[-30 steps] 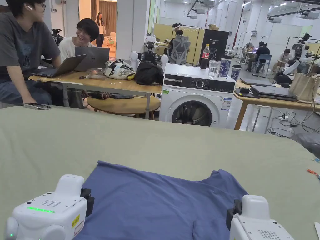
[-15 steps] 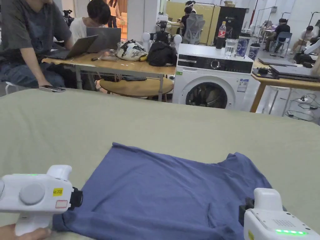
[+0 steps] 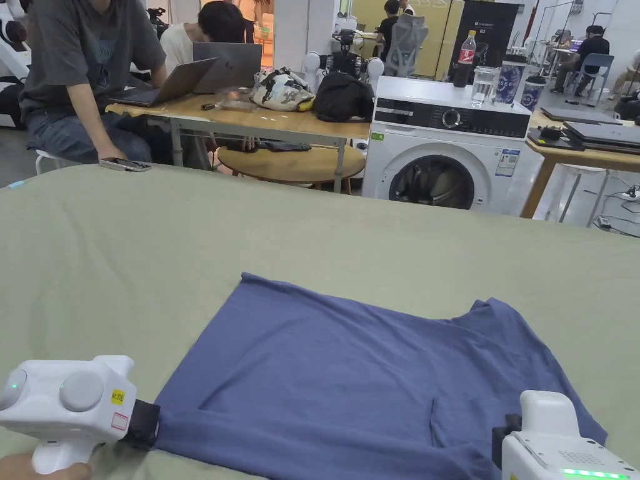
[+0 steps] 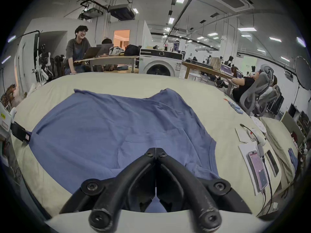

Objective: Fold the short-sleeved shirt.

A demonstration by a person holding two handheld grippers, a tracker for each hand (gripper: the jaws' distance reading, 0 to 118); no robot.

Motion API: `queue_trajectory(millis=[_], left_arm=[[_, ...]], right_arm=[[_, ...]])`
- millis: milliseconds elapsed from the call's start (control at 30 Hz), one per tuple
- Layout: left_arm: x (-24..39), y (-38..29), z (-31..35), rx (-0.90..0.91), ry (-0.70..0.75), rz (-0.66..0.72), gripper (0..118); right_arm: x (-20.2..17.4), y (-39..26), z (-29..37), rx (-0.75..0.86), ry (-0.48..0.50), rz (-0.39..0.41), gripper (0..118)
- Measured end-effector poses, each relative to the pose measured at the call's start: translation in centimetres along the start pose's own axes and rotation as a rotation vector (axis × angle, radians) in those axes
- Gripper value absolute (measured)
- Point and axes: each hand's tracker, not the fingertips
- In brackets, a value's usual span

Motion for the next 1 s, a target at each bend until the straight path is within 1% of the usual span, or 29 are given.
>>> queue_trajectory(millis=[33,67,100,133,167,233,267,300,333,367,400,433,467,500,600,633,667,700,733,767,800,833,867,900,933,1000], left_arm=[[0.4,0.1,0.3,0.001,0.009,0.001,56],[1.0,0.1,0.5,0.006,0.030,-0.027,48],[1.5,-0.2,0.7,0.019,0.038,-0.085,42],[2.0,-0.4,0.6,0.025,0.020,-0.121,38],[2.3,-0.4,0.6,0.026,0.009,-0.122,38],[2.5,-0.6,0.4,0.024,-0.016,-0.114,13],[2.7,-0.6,0.4,0.025,-0.020,-0.119,5],[2.7,-0.6,0.4,0.025,-0.014,-0.130,2],[2.7,-0.6,0.5,0.026,-0.015,-0.141,2],[2.4,-0.6,0.7,0.028,-0.018,-0.146,1],[2.2,-0.6,0.9,0.032,-0.026,-0.142,1],[2.1,-0.6,1.2,0.033,-0.032,-0.143,1],[2.0,-0.6,1.4,0.041,-0.035,-0.146,1],[1.9,-0.8,1.7,0.048,-0.040,-0.142,1],[2.0,-1.1,1.8,0.053,-0.042,-0.149,1],[2.0,-1.2,1.8,0.052,-0.041,-0.153,1],[2.1,-1.3,1.8,0.053,-0.040,-0.153,1],[2.1,-1.4,1.7,0.056,-0.038,-0.154,1],[2.1,-1.5,1.6,0.056,-0.038,-0.155,1],[2.0,-1.4,1.3,0.057,-0.038,-0.155,1],[2.0,-1.4,1.4,0.059,-0.039,-0.153,1],[2.0,-1.4,1.6,0.062,-0.041,-0.152,1],[2.0,-1.4,1.9,0.068,-0.044,-0.161,1],[2.0,-1.3,2.3,0.076,-0.048,-0.169,1],[2.0,-1.1,2.7,0.087,-0.057,-0.172,1],[1.9,-0.4,4.0,0.135,-0.080,-0.160,1]], right_arm=[[0.2,-0.1,0.1,-0.011,0.005,0.000,0],[0.5,-0.3,0.0,-0.020,0.006,-0.005,0],[0.8,-0.4,0.1,-0.033,0.004,-0.013,0],[1.2,-0.5,0.2,-0.045,0.007,-0.019,0],[1.5,-0.5,0.2,-0.058,0.007,-0.023,0],[2.8,-1.0,0.2,-0.116,-0.015,-0.029,0],[3.4,-1.1,0.3,-0.125,-0.018,-0.041,0],[4.2,-1.2,0.4,-0.146,-0.025,-0.050,2],[5.0,-1.2,0.6,-0.161,-0.036,-0.066,17],[5.6,-1.3,0.8,-0.183,-0.060,-0.069,35],[6.3,-1.5,1.0,-0.211,-0.087,-0.056,49],[7.0,-1.9,1.2,-0.226,-0.106,-0.040,53],[7.4,-2.2,1.4,-0.256,-0.119,-0.023,53],[8.1,-2.8,1.4,-0.287,-0.116,-0.027,53],[9.4,-4.8,0.9,-0.369,-0.091,-0.062,53],[9.6,-5.8,0.3,-0.413,-0.085,-0.057,53],[9.7,-6.5,-0.3,-0.432,-0.053,-0.061,51],[9.7,-7.1,-0.8,-0.437,-0.017,-0.066,43],[9.8,-7.6,-1.2,-0.426,0.013,-0.080,30],[9.7,-7.8,-1.0,-0.392,0.006,-0.080,22],[9.5,-7.5,-0.6,-0.363,0.004,-0.063,5],[9.4,-7.2,-0.5,-0.361,0.020,-0.067,0],[9.3,-6.9,-0.4,-0.363,0.002,-0.080,0],[9.4,-6.6,-0.2,-0.363,0.004,-0.078,0],[9.5,-6.1,0.2,-0.324,0.026,-0.075,0],[9.3,-4.5,1.3,-0.300,0.015,-0.071,0]])
